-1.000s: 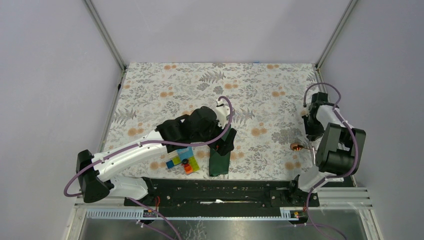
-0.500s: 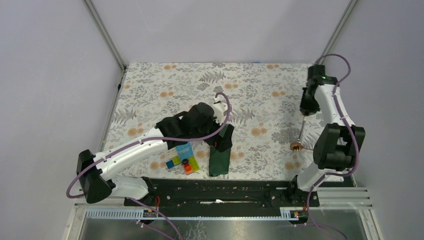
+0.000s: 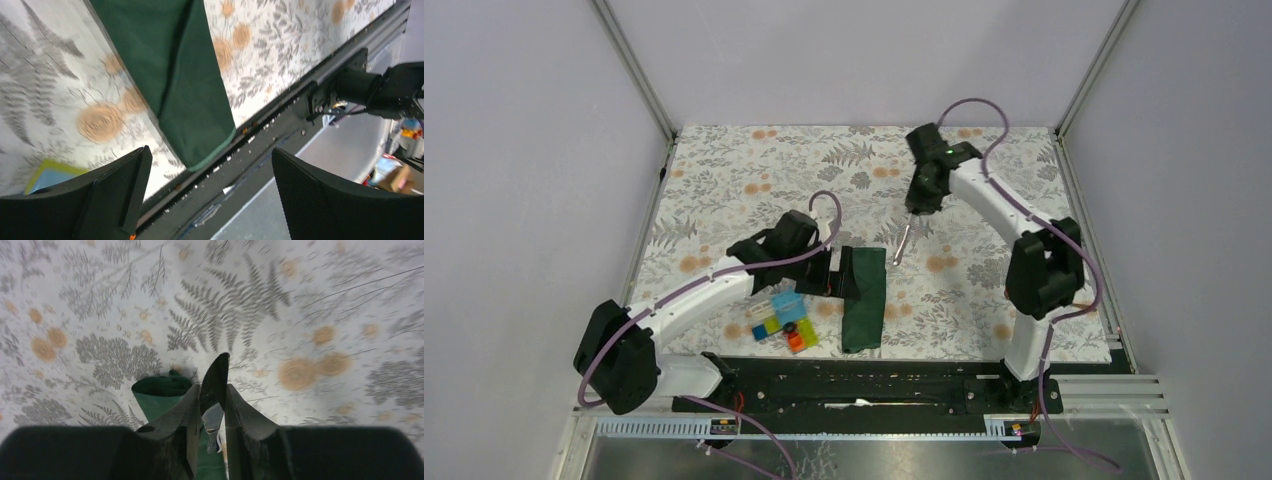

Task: Fold the napkin into a case and place the utensils inside
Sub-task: Insert the knife into the folded napkin, then pick up the spoon from the corner of the board.

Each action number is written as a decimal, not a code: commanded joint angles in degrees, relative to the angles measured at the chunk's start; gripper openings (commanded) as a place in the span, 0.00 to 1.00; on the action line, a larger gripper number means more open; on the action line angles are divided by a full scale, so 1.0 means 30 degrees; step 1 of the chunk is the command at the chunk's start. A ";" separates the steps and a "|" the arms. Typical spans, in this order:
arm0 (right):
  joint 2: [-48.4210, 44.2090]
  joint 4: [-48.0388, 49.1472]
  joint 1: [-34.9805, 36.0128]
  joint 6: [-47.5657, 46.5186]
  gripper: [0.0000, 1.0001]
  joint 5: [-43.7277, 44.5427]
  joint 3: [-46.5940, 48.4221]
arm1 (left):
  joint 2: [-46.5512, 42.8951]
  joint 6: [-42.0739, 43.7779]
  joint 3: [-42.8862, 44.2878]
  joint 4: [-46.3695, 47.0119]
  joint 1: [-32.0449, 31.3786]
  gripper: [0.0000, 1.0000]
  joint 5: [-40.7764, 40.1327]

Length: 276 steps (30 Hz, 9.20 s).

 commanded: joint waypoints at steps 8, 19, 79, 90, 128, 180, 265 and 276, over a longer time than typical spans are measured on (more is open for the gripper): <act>0.3310 -0.1136 0.3311 0.1669 0.10 0.2279 0.3922 | -0.2303 -0.1745 -0.2632 0.3202 -0.1087 0.72 0.0674; 0.5286 -0.2993 0.5222 0.0674 0.09 0.4412 0.6915 | -0.2054 0.0838 -0.1187 0.3079 -0.2878 0.81 -0.0813; 0.5840 -0.1825 0.6409 0.0594 0.11 0.4496 0.3483 | 0.1070 -0.2587 -0.7080 0.8758 -0.6526 0.27 -0.3158; 0.4738 -0.1734 0.6791 0.1294 0.11 0.4314 0.2626 | 0.2309 -0.2469 -0.6758 0.9196 -0.6533 0.24 -0.2871; 0.3428 -0.2456 0.7199 0.3144 0.02 0.4727 0.2007 | 0.2751 -0.3565 -0.6169 0.8684 -0.6496 0.22 -0.5059; 0.3846 0.0267 0.8988 0.4756 0.25 0.2198 -0.2165 | 0.1584 -0.3247 -0.5949 0.8197 -0.6366 0.22 -0.5667; -0.0673 0.5705 -0.0332 -0.8986 0.67 -0.9846 -0.4156 | 0.0218 -0.1792 -0.2610 0.6037 -0.4629 0.50 -0.2239; -0.4919 0.1870 -0.0647 -2.1571 0.80 0.4231 -0.6866 | -0.1907 0.1538 0.4072 -0.0523 -0.3072 0.85 -0.2790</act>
